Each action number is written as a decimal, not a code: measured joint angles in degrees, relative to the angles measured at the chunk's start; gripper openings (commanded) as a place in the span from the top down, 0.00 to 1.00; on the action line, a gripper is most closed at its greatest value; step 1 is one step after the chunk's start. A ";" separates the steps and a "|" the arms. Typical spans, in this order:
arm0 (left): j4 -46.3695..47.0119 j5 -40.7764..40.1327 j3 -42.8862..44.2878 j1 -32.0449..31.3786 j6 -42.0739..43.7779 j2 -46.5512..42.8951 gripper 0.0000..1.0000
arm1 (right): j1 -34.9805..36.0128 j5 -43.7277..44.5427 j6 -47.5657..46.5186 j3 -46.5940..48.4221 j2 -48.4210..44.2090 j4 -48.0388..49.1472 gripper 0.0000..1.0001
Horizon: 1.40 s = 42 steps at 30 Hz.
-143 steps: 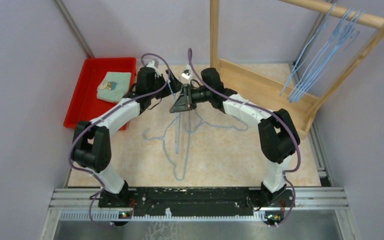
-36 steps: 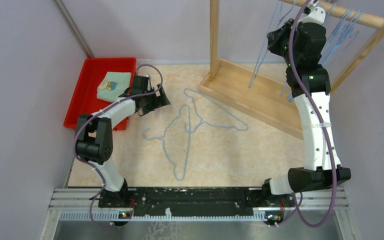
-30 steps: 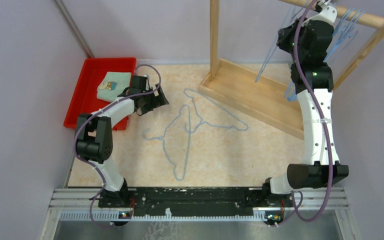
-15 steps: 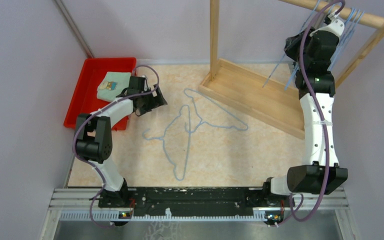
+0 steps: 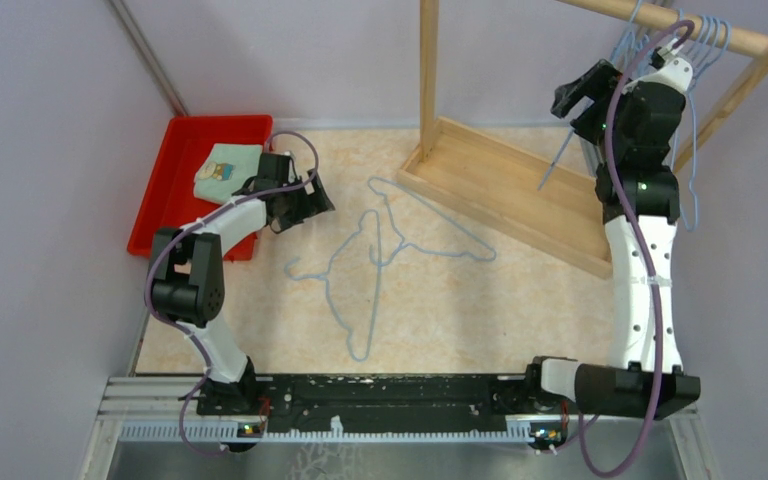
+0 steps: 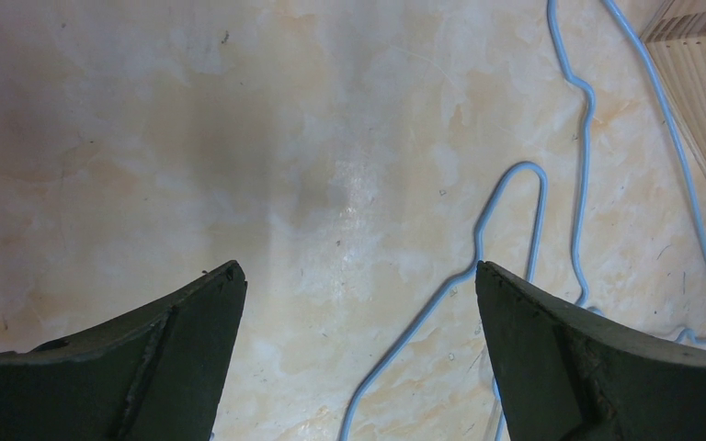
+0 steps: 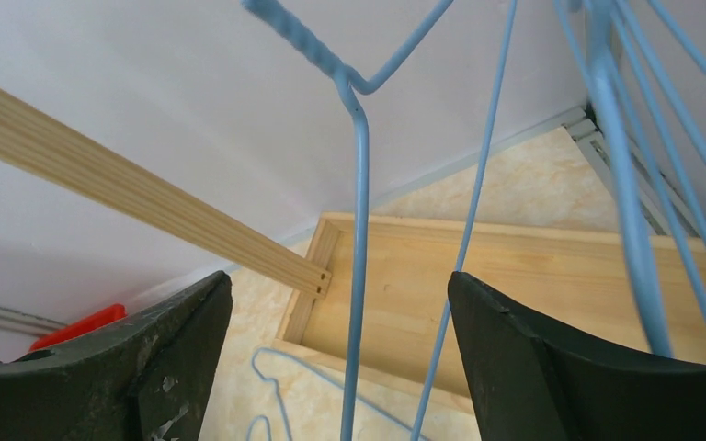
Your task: Organize the hangers
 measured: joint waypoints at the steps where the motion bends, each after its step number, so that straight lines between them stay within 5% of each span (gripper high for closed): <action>1: 0.13 0.00 0.00 0.00 0.02 0.00 0.00 | 0.02 0.04 -0.13 -0.52 -1.33 -0.33 0.12; 12: 2.36 0.31 0.42 0.00 0.81 0.83 0.00 | 1.75 4.15 -6.19 -3.43 -16.81 -6.25 0.14; 20: 3.15 0.74 2.82 0.00 1.03 3.50 0.00 | 1.79 2.80 -11.08 -7.30 -23.12 -5.64 0.41; 24: 3.74 1.03 3.37 0.00 1.03 4.24 0.00 | 3.80 -6.60 -12.33 -7.52 -19.71 -3.54 0.42; 33: 4.31 0.98 3.34 0.00 1.03 4.63 0.00 | 27.12 -12.90 -20.68 -4.04 -0.26 -6.23 0.40; 42: 5.57 1.11 -1.46 0.17 0.28 3.34 0.00 | 29.38 -19.98 -26.18 -8.28 13.49 -7.39 0.43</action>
